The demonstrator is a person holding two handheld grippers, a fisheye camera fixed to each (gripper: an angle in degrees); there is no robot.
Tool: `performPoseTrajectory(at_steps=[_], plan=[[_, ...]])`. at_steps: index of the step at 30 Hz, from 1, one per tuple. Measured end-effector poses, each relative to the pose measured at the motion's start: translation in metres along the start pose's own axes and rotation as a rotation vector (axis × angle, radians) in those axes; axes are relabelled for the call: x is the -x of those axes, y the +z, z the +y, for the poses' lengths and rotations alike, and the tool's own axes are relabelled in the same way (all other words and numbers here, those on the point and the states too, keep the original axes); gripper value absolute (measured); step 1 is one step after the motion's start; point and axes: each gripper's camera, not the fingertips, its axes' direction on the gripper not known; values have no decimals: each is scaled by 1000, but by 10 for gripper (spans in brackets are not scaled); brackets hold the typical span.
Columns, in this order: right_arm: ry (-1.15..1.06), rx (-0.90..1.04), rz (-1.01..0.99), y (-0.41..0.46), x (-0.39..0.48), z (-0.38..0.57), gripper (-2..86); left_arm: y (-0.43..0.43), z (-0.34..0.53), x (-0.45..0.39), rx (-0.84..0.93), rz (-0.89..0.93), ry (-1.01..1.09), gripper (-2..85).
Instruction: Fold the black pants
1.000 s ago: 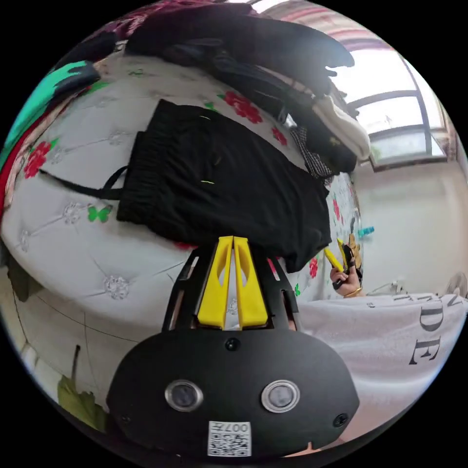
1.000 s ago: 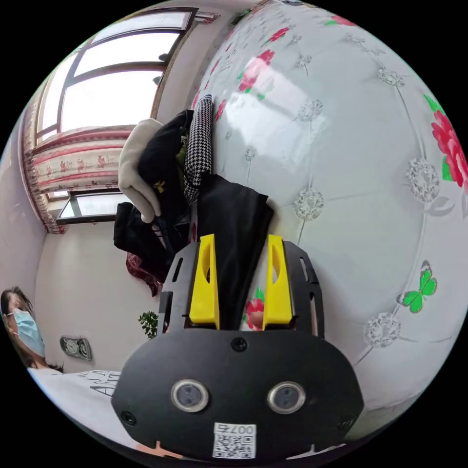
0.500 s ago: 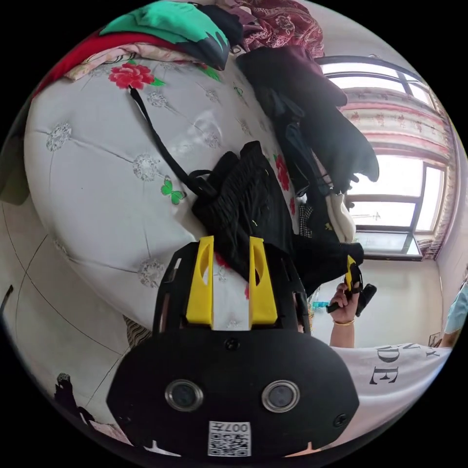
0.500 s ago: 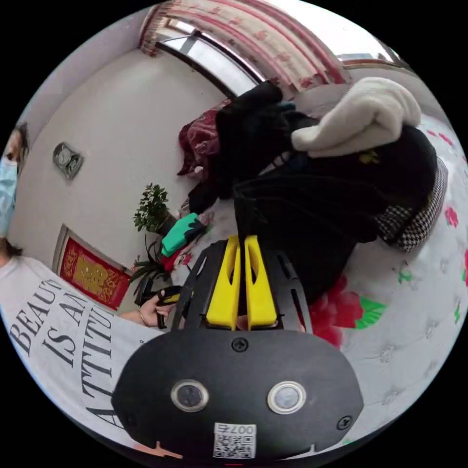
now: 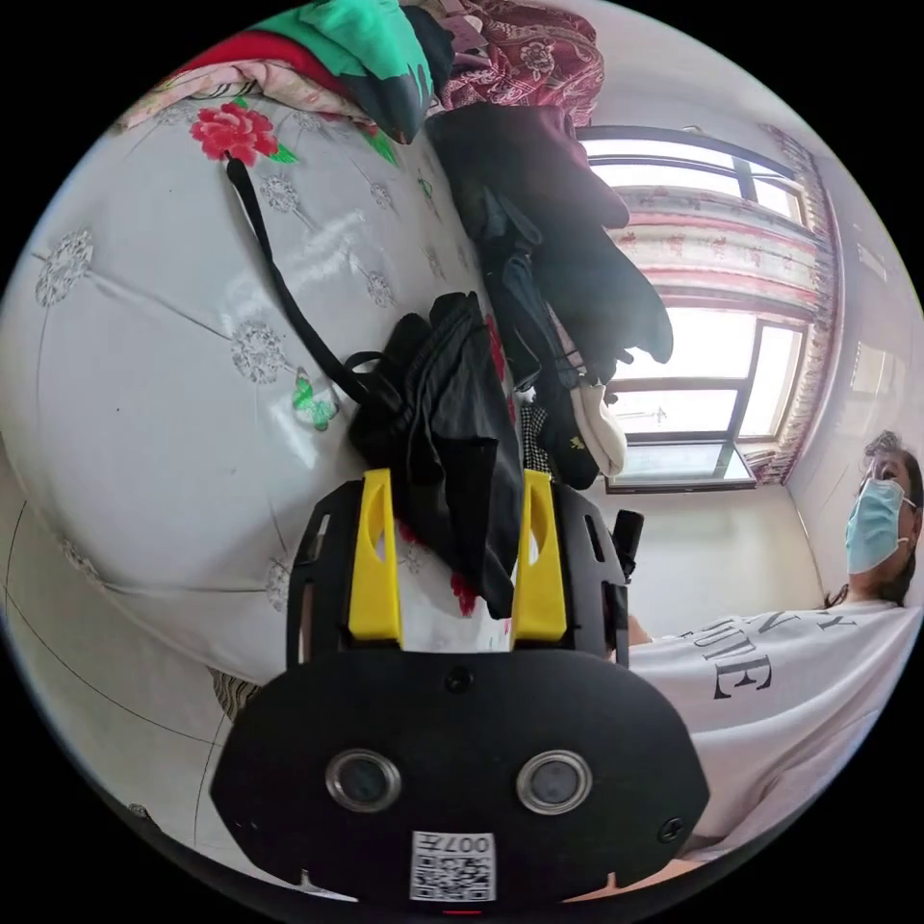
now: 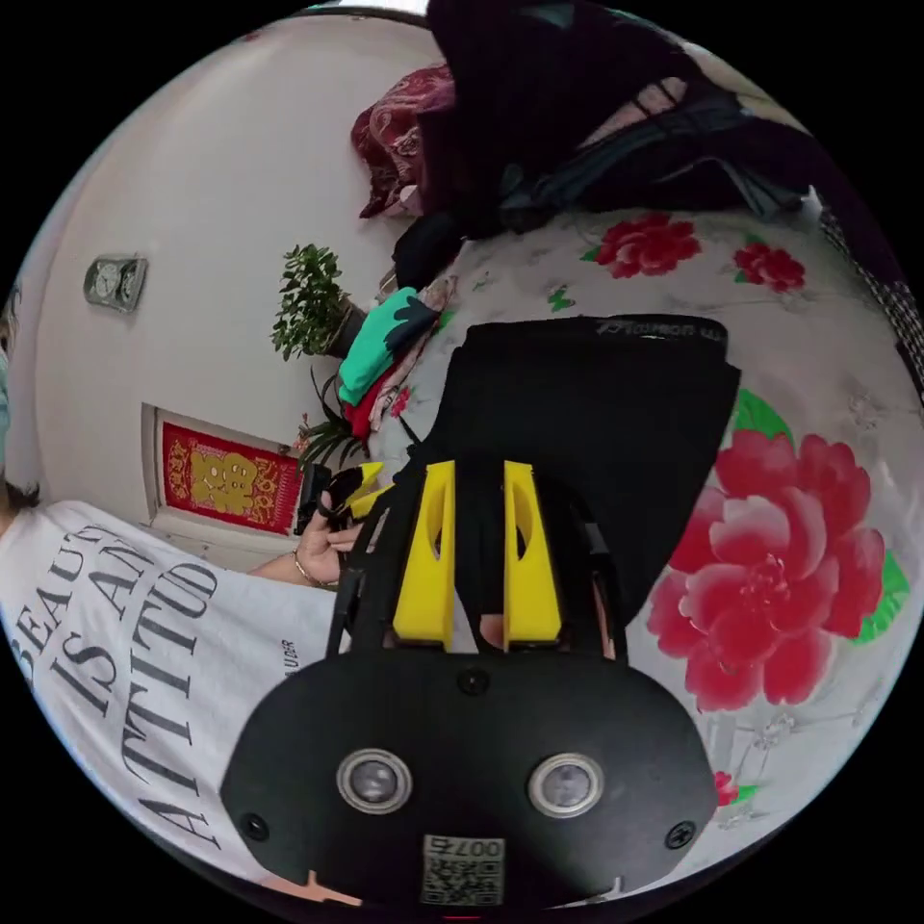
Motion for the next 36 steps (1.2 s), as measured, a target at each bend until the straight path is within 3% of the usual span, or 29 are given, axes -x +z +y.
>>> performPoseTrajectory(at_steps=[4,6,13,15,19,23,25,30,36], plan=[[278,-103,43,-58,-64,48,79,-3,-7,-9,38,26,42,181],[393,-121,-52,-65,-88,76,84,-2,-13,-14,71,-4,58,168],[402,25,-205,8,-85,77,40,12,-30,-16,125,-120,-8,1],[395,24,-196,13,-72,68,11,12,-36,-35,105,0,43,-6],[282,-59,-254,-23,-38,61,-1,12,-52,-89,122,54,185,-7],[228,-83,-243,-66,-16,54,-4,30,-70,-123,230,-26,287,3],[229,-54,-201,-67,-18,53,-4,35,-62,-112,268,-94,259,21],[377,4,-138,-28,-46,88,-4,-2,-8,-29,252,-173,-46,87],[497,-73,-251,-4,-58,116,-4,-16,-4,1,245,-190,-51,130]])
